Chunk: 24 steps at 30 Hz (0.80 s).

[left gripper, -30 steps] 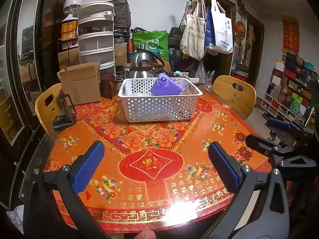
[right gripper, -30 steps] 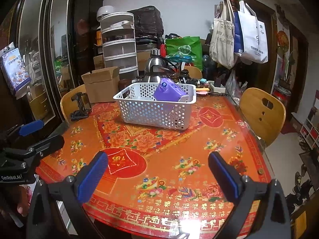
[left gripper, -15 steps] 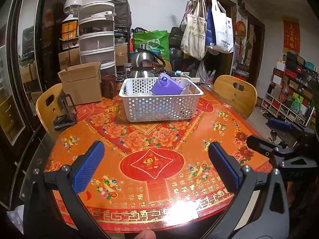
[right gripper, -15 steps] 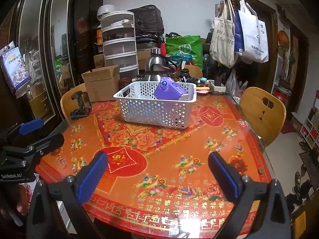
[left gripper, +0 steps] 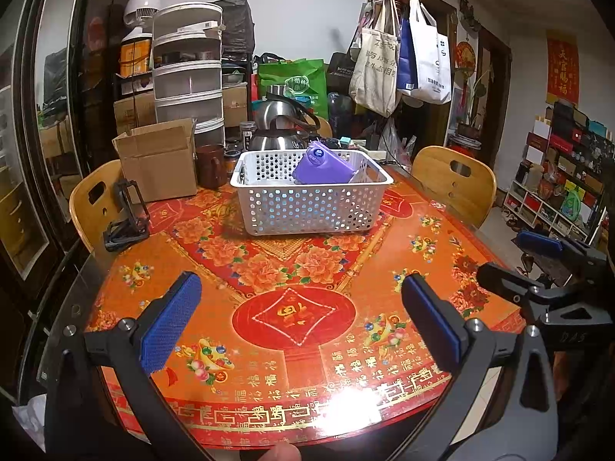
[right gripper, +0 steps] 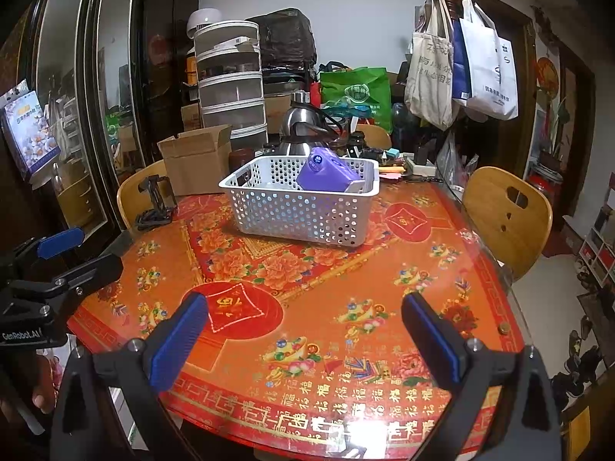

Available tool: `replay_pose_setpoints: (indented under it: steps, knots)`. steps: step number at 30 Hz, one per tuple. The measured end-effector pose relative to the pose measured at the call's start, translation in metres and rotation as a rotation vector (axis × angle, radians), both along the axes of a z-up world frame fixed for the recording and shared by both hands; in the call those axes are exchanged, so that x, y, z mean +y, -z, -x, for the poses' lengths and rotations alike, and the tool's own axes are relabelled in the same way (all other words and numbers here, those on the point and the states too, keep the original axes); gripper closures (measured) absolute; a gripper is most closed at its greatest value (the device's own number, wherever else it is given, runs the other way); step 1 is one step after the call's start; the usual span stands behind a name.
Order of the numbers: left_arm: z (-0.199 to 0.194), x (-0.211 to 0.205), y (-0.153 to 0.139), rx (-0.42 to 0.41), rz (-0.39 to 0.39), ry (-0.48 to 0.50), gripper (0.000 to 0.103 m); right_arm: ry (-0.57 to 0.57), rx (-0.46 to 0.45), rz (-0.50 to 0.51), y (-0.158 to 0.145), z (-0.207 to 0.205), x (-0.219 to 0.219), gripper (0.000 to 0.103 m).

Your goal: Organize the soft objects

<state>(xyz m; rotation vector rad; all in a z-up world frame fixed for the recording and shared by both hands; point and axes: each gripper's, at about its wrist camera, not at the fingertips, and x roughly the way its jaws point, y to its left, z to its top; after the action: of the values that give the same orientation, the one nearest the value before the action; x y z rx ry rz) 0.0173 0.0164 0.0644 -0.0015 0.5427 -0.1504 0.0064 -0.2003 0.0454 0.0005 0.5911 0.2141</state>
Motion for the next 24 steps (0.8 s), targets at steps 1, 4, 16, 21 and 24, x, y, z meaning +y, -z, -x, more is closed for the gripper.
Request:
replay_pose_setpoints:
  steps: [1, 4, 16, 21, 24]
  knots:
    - [0.0, 0.0, 0.0, 0.0, 0.0, 0.0, 0.0, 0.0, -0.001, 0.0, 0.0, 0.0001, 0.0003, 0.002]
    - [-0.0001, -0.0001, 0.0, 0.0, 0.001, -0.001, 0.0, -0.001, 0.001, 0.0, 0.0001, 0.0001, -0.0001, 0.002]
    - [0.0004, -0.0012, 0.0013, 0.003, -0.001, 0.0, 0.0, 0.001, 0.0, -0.004, -0.0008, 0.0018, -0.0008, 0.002]
    - [0.0005, -0.0025, 0.0023, 0.005, -0.001, 0.002, 0.0, 0.001, 0.001, -0.005, -0.001, 0.0019, -0.0008, 0.002]
    - [0.0007, -0.0022, 0.0027, 0.005, -0.002, 0.0, 0.0, 0.001, 0.001, -0.004, -0.0008, 0.0014, -0.0009, 0.002]
